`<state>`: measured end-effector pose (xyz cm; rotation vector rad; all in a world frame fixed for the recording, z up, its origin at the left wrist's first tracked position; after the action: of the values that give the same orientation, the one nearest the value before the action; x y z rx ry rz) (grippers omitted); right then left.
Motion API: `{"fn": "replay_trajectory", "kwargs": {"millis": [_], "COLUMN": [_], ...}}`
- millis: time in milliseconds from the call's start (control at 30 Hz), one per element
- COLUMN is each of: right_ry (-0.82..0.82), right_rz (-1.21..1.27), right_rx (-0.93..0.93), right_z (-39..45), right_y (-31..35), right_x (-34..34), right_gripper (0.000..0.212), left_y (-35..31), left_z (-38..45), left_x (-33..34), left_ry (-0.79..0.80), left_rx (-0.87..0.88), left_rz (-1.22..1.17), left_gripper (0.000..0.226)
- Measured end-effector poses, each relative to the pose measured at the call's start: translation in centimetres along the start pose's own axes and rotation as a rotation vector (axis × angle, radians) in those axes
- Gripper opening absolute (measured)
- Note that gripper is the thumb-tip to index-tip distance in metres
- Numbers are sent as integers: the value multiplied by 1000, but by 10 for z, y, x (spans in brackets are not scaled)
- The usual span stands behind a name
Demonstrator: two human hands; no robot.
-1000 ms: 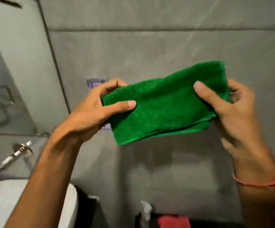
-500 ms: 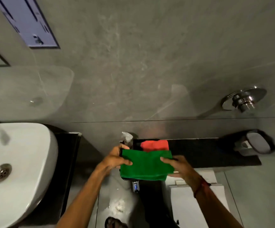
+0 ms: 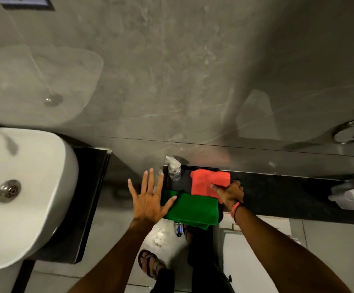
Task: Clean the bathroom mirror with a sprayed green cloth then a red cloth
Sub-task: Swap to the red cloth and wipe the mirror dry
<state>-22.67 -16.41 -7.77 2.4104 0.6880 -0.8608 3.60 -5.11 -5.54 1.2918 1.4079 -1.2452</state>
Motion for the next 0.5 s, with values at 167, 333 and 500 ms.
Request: {"fn": "replay_trajectory", "kwargs": {"millis": [167, 333, 500], "right_ry": [-7, -12, -71], "right_rz": [26, 73, 88], "right_rx": [38, -26, -199], "right_z": [10, 7, -24], "right_y": [12, 5, 12], "right_x": [24, 27, -7], "right_gripper": [94, 57, 39], "left_y": [22, 36, 46], "left_z": [2, -1, -2], "left_x": [-16, -27, -62], "left_ry": [-41, -119, -207], "left_rx": [55, 78, 86], "left_rz": [127, 166, 173], "left_gripper": [90, 88, 85]}}
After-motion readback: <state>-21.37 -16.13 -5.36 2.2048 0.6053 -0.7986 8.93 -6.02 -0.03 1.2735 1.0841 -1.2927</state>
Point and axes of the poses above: each hand's wrist, its own z-axis towards the middle knuckle, its own x-axis out of the palm, y = z × x, the point moved 3 cm from there along z, towards the middle knuckle, and after that the axes turned 14 degrees about x, right-handed, at the moved point
